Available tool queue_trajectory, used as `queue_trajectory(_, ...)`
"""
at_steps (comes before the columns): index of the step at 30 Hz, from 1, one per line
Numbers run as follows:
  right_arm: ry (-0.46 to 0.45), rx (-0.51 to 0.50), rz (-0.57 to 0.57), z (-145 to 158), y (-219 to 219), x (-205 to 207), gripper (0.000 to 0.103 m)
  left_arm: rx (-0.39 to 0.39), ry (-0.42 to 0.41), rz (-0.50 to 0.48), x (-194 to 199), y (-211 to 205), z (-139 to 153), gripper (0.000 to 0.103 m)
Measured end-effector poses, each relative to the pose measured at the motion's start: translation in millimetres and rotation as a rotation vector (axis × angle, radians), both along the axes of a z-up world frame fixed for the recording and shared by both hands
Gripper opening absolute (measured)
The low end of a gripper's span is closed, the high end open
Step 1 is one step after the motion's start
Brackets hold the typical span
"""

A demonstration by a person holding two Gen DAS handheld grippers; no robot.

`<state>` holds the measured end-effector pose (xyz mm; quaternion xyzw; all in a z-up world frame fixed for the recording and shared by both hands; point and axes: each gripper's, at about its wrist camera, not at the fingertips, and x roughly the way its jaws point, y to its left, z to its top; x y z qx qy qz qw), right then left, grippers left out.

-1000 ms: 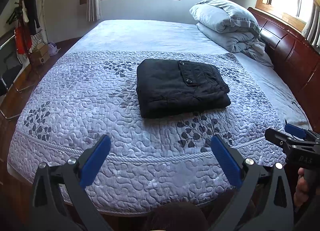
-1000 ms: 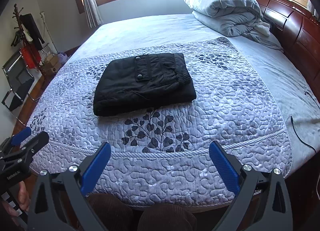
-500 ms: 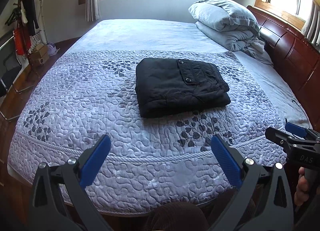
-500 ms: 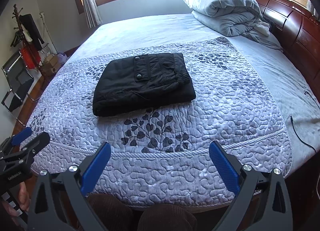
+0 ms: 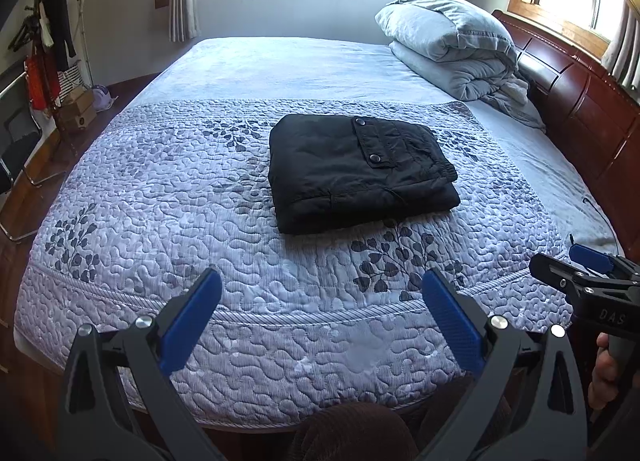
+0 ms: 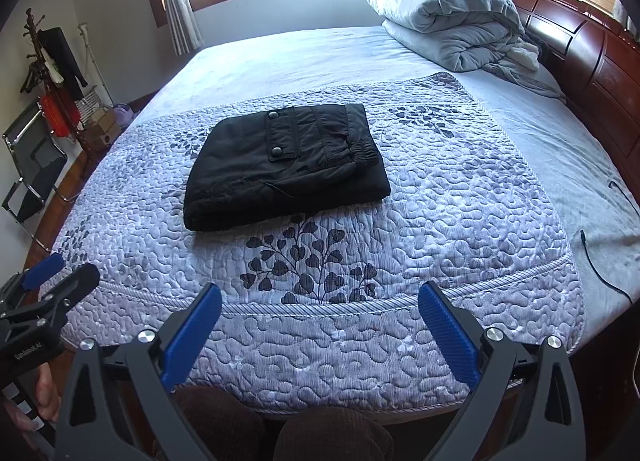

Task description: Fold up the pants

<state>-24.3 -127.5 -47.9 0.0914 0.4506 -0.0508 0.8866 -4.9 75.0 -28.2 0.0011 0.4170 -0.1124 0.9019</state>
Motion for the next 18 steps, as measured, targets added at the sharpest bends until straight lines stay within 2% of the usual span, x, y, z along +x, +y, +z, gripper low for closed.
queue_trajectory(11, 0.008, 0.003, -0.002, -1.5, 0.5, 0.1, 0.099, -0.002, -0.004, -0.003, -0.7, -0.3, -0.6, 0.1)
queue_trajectory(18, -0.033, -0.03, 0.0, 11.0, 3.1, -4.4, 0.099, -0.023, 0.021, 0.005, 2.2, 2.6, -2.4, 0.1)
